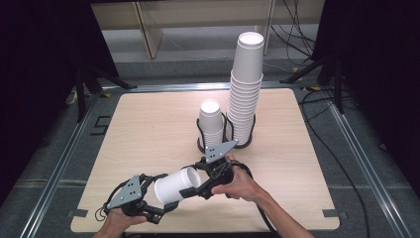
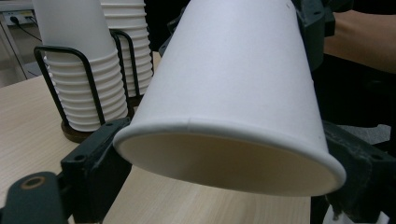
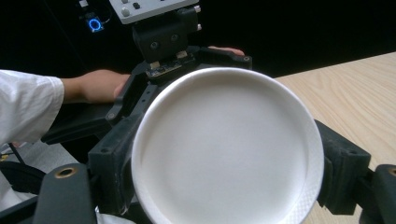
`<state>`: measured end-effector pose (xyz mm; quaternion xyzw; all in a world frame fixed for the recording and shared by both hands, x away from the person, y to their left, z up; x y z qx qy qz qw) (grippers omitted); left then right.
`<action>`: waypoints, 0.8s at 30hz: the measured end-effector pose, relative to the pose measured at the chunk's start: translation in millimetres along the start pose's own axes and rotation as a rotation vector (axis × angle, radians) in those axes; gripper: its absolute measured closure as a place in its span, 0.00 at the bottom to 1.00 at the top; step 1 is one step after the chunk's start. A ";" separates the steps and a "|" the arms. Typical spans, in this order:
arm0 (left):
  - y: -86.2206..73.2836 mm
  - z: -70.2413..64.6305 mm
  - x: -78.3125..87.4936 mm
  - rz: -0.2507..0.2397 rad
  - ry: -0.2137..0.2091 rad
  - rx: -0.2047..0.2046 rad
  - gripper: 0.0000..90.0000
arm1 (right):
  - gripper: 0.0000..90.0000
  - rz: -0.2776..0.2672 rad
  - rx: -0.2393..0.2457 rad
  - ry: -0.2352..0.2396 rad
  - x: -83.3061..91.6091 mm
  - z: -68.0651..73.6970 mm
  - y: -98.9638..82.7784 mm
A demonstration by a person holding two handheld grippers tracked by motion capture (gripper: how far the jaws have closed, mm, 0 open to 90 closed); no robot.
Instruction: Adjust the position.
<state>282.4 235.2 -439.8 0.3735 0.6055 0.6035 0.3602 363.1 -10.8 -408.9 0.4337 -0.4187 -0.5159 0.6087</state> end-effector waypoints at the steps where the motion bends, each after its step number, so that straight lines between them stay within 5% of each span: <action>1: -0.2 -0.4 0.1 0.002 -0.001 -0.003 0.13 | 0.25 0.005 -0.003 0.000 0.0 0.3 0.1; 4: -0.4 -0.1 0.6 0.011 -0.007 -0.015 0.14 | 0.24 0.030 -0.033 -0.008 0.2 2.5 0.2; 12: -1.5 0.0 0.3 0.066 -0.015 -0.022 0.14 | 0.17 0.038 -0.004 -0.054 7.1 3.1 9.4; 16: -3.5 1.4 -0.6 0.139 -0.015 -0.047 0.14 | 0.17 0.129 0.069 -0.103 13.0 14.9 20.3; 17: -4.8 0.4 -2.3 0.136 -0.017 -0.038 0.14 | 0.17 0.149 0.135 -0.101 12.8 16.7 23.4; 21: -4.4 0.1 -2.3 0.213 -0.006 -0.075 0.14 | 0.17 0.277 0.239 -0.141 11.9 30.7 32.3; 24: -5.3 -2.8 -4.4 0.261 -0.007 -0.098 0.14 | 0.18 0.370 0.278 -0.157 8.8 38.2 32.1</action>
Point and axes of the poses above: each handheld gripper's, and its own axes: x roughly backward along the jaws, y roughly out of its top, z roughly to its left, the point moved 1 cm from there along -x, roughly forward along the jaws, and after that the axes turned 12 degrees about -z, right-handed, at the moved point
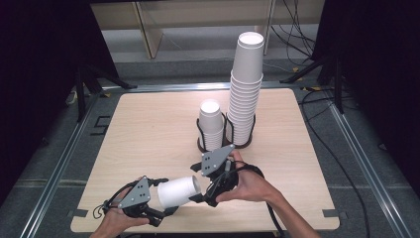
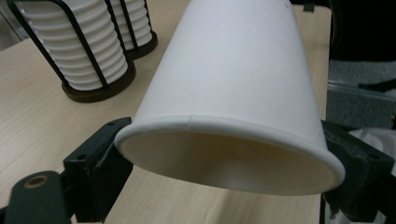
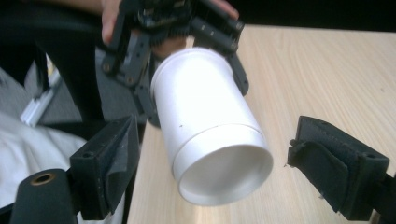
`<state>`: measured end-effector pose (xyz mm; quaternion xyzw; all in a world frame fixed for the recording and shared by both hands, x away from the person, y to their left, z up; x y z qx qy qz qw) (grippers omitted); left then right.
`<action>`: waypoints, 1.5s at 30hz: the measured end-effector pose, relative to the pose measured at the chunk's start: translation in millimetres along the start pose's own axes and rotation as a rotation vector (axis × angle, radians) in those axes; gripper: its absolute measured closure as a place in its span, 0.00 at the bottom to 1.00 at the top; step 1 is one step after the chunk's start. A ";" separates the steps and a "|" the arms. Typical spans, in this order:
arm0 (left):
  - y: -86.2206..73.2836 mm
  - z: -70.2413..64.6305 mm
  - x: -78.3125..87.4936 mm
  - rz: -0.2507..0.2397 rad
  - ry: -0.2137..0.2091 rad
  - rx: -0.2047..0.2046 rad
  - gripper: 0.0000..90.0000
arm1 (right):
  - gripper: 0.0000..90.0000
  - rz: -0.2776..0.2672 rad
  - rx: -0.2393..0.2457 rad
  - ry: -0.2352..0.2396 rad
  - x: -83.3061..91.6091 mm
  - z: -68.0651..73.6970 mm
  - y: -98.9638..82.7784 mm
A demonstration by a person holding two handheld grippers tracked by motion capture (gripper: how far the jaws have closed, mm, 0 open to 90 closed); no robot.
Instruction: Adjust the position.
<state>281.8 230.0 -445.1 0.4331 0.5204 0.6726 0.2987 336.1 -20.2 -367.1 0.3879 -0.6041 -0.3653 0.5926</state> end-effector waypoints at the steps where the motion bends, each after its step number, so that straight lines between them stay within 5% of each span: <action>1: 0.2 -1.0 -0.4 0.009 0.002 -0.001 0.14 | 0.18 0.033 0.041 -0.006 -1.6 1.2 0.6; 7: -0.2 -3.8 -3.8 0.070 -0.021 -0.015 0.14 | 0.19 0.148 0.131 -0.011 -13.2 8.8 1.6; 14: 0.9 -6.2 -5.9 0.095 -0.034 -0.026 0.14 | 0.19 0.245 0.168 0.019 -29.0 16.1 0.0; 20: 0.8 -8.5 -7.3 0.109 -0.046 -0.037 0.14 | 0.20 0.367 0.265 0.012 -45.5 18.3 -0.9; 24: 1.0 -8.2 -6.8 0.114 -0.045 -0.036 0.14 | 0.20 0.391 0.293 0.029 -55.5 17.8 -0.7; 31: 0.8 -9.9 -7.0 0.112 -0.042 -0.039 0.14 | 0.20 0.426 0.271 0.032 -65.0 19.4 -1.6; 34: 0.7 -9.8 -7.5 0.117 -0.043 -0.037 0.14 | 0.20 0.423 0.311 0.057 -69.7 16.7 -2.6; 37: 0.0 -10.2 -8.0 0.114 -0.048 -0.034 0.14 | 0.20 0.437 0.285 0.053 -71.2 18.9 -3.3; 45: 0.5 -10.2 -8.3 0.117 -0.063 -0.039 0.14 | 0.21 0.457 0.303 0.070 -78.1 17.2 -6.1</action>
Point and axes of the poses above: each handheld gripper's, and its own axes: x roughly backward along the jaws, y roughly out of its top, z roughly to its left, the point moved 1 cm from there along -x, roughly forward along the jaws, and after that the axes turned 12 degrees about -z, right-handed, at the moved point
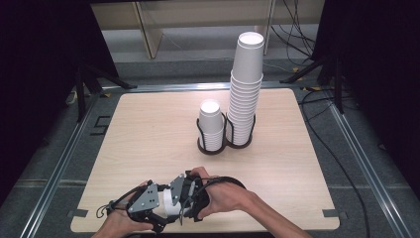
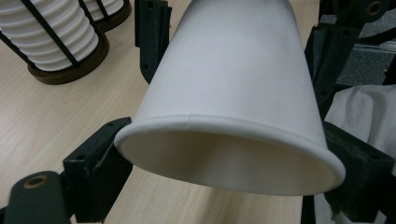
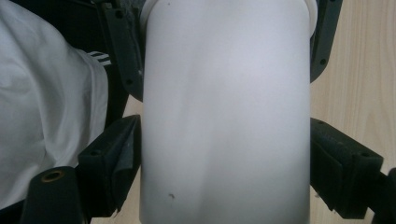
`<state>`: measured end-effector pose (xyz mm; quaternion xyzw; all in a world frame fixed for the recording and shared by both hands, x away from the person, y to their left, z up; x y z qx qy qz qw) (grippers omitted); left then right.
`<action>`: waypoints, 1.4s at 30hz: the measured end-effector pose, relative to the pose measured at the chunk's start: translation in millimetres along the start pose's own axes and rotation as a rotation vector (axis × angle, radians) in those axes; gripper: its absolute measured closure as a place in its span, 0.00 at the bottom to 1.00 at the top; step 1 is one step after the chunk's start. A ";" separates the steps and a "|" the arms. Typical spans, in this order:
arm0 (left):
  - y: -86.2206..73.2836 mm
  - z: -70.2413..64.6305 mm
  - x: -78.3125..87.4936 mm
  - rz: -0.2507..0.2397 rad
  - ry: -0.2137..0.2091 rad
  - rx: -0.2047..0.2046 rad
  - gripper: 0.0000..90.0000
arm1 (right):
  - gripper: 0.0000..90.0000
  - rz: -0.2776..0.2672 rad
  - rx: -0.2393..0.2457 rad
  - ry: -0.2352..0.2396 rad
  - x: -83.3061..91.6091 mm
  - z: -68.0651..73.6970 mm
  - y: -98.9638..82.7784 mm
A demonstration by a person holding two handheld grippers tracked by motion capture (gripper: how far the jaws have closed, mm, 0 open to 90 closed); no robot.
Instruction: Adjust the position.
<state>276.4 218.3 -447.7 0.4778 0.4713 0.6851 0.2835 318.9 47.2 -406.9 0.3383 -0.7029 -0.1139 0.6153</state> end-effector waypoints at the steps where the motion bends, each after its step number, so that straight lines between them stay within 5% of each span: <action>1: 0.2 -0.3 0.1 -0.001 -0.002 0.004 0.14 | 0.21 0.002 0.001 -0.003 -0.2 -0.2 -0.1; 16: 1.5 -0.9 1.1 -0.007 -0.014 0.003 0.14 | 0.25 -0.006 0.044 0.009 -3.3 -2.5 -4.1; 25: 0.7 1.6 1.8 -0.130 -0.005 0.040 0.11 | 0.25 -0.043 0.006 -0.020 5.6 -0.6 -11.5; 26: 1.1 2.1 2.7 -0.135 -0.006 0.047 0.11 | 0.25 -0.058 0.035 -0.024 6.5 -2.0 -12.3; 29: 1.5 1.6 3.2 -0.167 -0.008 0.071 0.11 | 0.25 -0.068 -0.024 -0.026 10.3 1.9 -16.2; 37: 3.2 8.3 12.9 -0.226 0.016 0.094 0.16 | 0.25 -0.131 -0.080 -0.068 20.5 -0.6 -30.7; 42: 1.9 16.2 19.1 -0.291 0.046 0.139 0.16 | 0.25 -0.267 -0.214 -0.105 32.8 -5.5 -47.6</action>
Point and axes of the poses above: each handheld gripper's, and its own axes: x roughly backward along the jaws, y roughly out of its top, z roughly to its left, the point moved 1 cm from there along -x, roughly forward along the jaws, and after that the axes turned 12 degrees about -z, right-handed, at the moved point
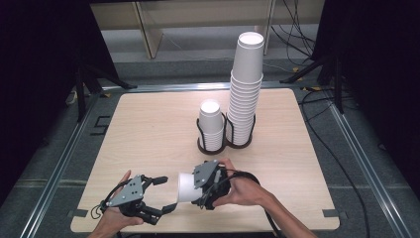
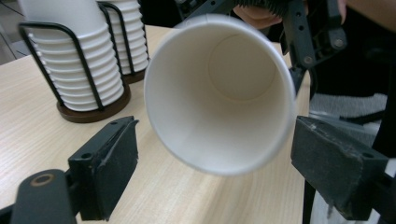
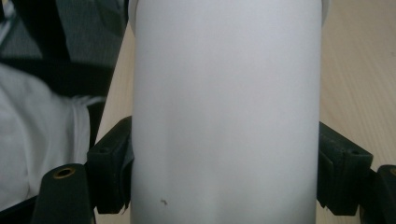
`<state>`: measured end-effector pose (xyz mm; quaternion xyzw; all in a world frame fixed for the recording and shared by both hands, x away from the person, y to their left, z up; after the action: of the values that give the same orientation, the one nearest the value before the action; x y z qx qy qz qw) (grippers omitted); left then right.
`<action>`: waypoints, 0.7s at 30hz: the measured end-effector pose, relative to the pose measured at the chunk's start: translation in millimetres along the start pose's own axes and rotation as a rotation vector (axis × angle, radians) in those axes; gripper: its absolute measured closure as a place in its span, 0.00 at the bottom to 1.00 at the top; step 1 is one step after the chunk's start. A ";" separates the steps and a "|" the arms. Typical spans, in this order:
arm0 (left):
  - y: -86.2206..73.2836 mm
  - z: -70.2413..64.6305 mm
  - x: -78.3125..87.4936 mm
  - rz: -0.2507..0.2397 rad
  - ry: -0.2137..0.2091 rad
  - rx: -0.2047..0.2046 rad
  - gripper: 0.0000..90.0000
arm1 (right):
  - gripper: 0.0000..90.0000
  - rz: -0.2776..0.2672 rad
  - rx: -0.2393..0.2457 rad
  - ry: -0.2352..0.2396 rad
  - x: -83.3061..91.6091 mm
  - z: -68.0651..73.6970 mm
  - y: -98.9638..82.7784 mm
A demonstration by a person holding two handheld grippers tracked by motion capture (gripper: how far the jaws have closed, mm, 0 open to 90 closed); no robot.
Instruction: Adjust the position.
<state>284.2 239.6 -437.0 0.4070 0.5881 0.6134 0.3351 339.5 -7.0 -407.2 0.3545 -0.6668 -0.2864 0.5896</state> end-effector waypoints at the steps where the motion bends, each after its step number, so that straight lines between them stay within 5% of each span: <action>1: 0.5 1.5 2.1 0.006 0.017 0.011 0.16 | 0.25 -0.033 -0.022 -0.003 3.5 -3.7 -3.3; 8: -2.3 7.6 1.7 -0.065 0.030 0.106 0.16 | 0.24 -0.319 -0.166 -0.099 20.8 -14.4 -21.5; 11: -2.8 8.4 2.6 -0.068 0.046 0.149 0.16 | 0.24 -0.394 -0.199 -0.121 23.9 -15.8 -27.4; 17: -5.7 9.4 -1.6 -0.127 0.067 0.214 0.16 | 0.24 -0.474 -0.229 -0.129 22.3 -12.3 -37.9; 21: -7.4 9.0 -5.5 -0.153 0.059 0.252 0.16 | 0.24 -0.496 -0.254 -0.093 17.0 -8.5 -40.4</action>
<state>294.2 239.4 -445.1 0.3818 0.6993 0.5189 0.3097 352.5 -44.1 -428.4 0.4167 -0.5449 -0.5190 0.5100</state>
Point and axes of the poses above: each handheld gripper's, and its own axes: x roughly backward along the jaws, y roughly out of its top, z roughly to its left, the point moved 1 cm from there along -x, roughly forward along the jaws, and after that the axes turned 12 degrees about -z, right-handed, at the moved point
